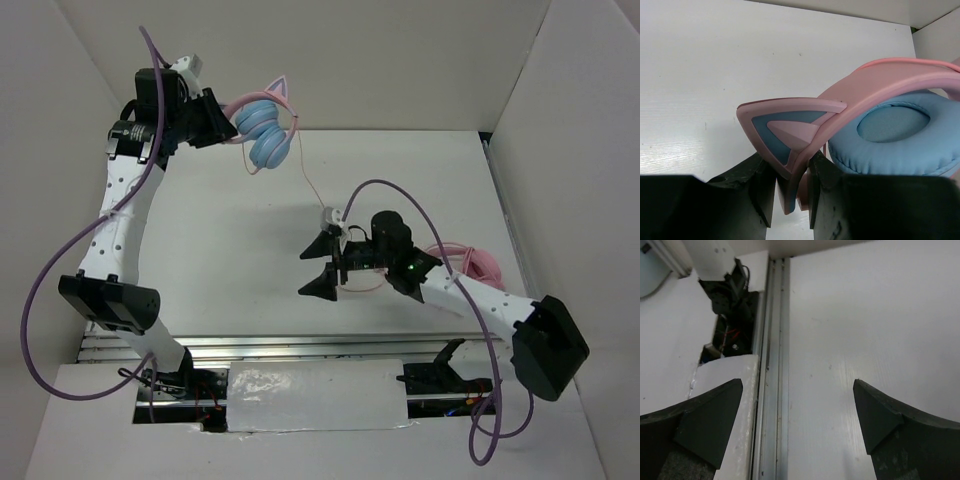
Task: Wrap the headphones
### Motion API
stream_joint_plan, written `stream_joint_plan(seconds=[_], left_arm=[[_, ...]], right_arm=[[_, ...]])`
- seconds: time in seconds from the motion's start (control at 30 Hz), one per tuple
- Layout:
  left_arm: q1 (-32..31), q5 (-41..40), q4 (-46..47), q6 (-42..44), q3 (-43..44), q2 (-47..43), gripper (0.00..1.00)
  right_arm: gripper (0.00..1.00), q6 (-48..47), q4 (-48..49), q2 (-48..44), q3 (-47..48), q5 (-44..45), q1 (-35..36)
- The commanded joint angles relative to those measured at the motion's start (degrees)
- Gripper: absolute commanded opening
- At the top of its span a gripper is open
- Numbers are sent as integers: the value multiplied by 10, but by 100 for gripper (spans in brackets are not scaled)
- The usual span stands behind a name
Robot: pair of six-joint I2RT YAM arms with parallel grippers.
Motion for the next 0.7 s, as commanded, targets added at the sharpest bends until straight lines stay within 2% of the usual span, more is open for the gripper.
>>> stream_joint_plan(seconds=[0.0, 0.07, 0.1, 0.2, 0.3, 0.37, 0.43, 0.47, 0.57, 0.67], left_arm=[[8, -10, 33, -25, 34, 8, 0], [11, -10, 29, -28, 42, 21, 0], [11, -10, 31, -30, 43, 24, 0], [17, -3, 34, -39, 66, 37, 0], [29, 5, 0, -36, 133, 72, 0], [35, 11, -9, -34, 159, 89, 0], [40, 25, -5, -33, 154, 88, 0], [45, 26, -2, -31, 142, 85, 0], [51, 10, 9, -22, 115, 72, 0], [64, 25, 17, -23, 107, 69, 0]], right_arm=[[100, -32, 35, 73, 93, -167, -3], [100, -21, 1, 145, 185, -218, 10], [100, -48, -52, 166, 208, -243, 17], [100, -83, -97, 229, 266, -217, 58], [100, -81, -114, 286, 312, -183, 88], [100, -58, -81, 308, 329, -170, 94], [100, -27, -21, 293, 279, -124, 94], [100, -13, 46, 258, 250, -104, 93], [100, 30, 139, 178, 150, -39, 70], [100, 44, 125, 109, 88, -31, 32]])
